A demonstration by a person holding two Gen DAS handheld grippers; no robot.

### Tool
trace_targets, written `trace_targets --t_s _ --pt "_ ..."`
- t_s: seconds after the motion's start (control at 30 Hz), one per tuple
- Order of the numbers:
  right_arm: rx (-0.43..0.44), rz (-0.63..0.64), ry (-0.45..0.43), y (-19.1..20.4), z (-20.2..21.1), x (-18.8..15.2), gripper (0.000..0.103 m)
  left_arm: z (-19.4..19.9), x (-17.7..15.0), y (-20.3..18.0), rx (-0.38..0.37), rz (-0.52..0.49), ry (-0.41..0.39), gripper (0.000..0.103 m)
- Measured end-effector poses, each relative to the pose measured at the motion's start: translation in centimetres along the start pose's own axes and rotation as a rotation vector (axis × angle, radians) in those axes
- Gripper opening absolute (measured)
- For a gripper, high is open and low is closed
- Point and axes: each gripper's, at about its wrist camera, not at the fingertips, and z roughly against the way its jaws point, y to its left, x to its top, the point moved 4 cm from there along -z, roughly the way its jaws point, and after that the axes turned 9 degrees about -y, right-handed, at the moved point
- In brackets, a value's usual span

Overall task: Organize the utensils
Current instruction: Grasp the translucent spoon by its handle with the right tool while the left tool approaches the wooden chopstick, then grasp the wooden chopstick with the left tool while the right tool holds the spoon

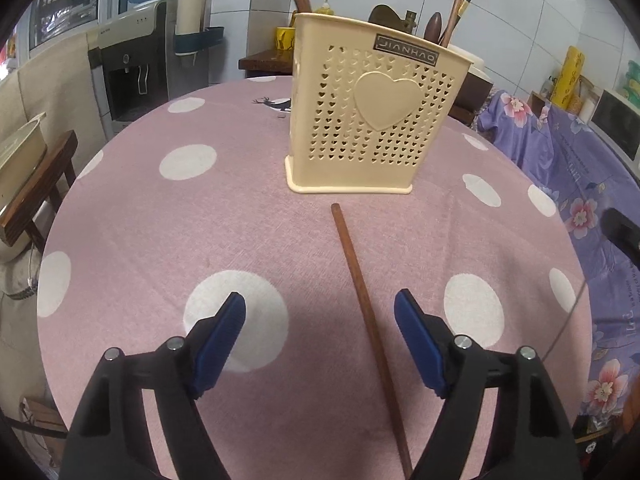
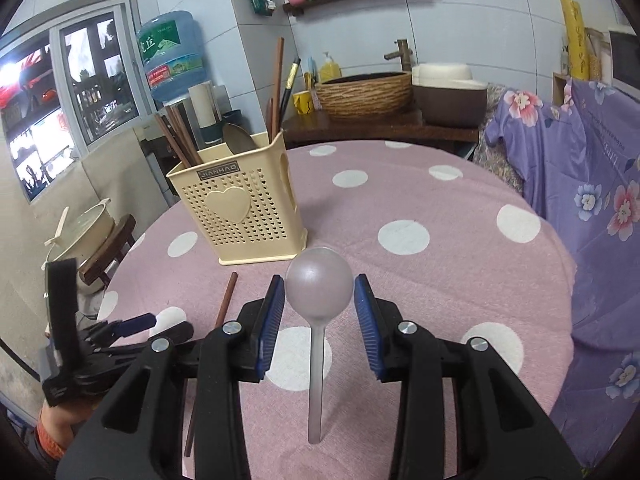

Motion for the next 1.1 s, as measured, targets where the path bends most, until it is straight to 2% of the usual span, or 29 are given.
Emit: trace_targets --t_s 0.1,0.33,0.47,0.6,0.9,1.1 --pt "-0.009 0.013 -0.026 0.2 0.6 -0.1 0.037 -1.1 0.7 -0.9 0.013 -0.005 0.005 0.074" --pt "0.01 -0.002 -0.044 0.1 1.1 -0.6 0.037 -5.2 0.7 -2.6 0.066 -0.007 0.108 0.045" --pt "0.015 0.0 -0.049 0.1 1.3 -0.8 0.037 -6.0 1.4 -2.7 0.099 -0.018 0.094 0.038" --pt "0.019 0.005 -0.052 0.2 1.3 -0.8 0.037 -6.9 2.0 -2.9 0.153 -0.06 0.082 0.026" --pt "0.01 0.006 -0.063 0.5 1.1 -1.0 0.037 -7.6 2.7 -2.7 0.183 -0.065 0.069 0.01" --pt "0.002 0.008 -0.062 0.5 1.1 -1.0 0.037 -7.8 3.0 -2.6 0.173 -0.056 0.06 0.009"
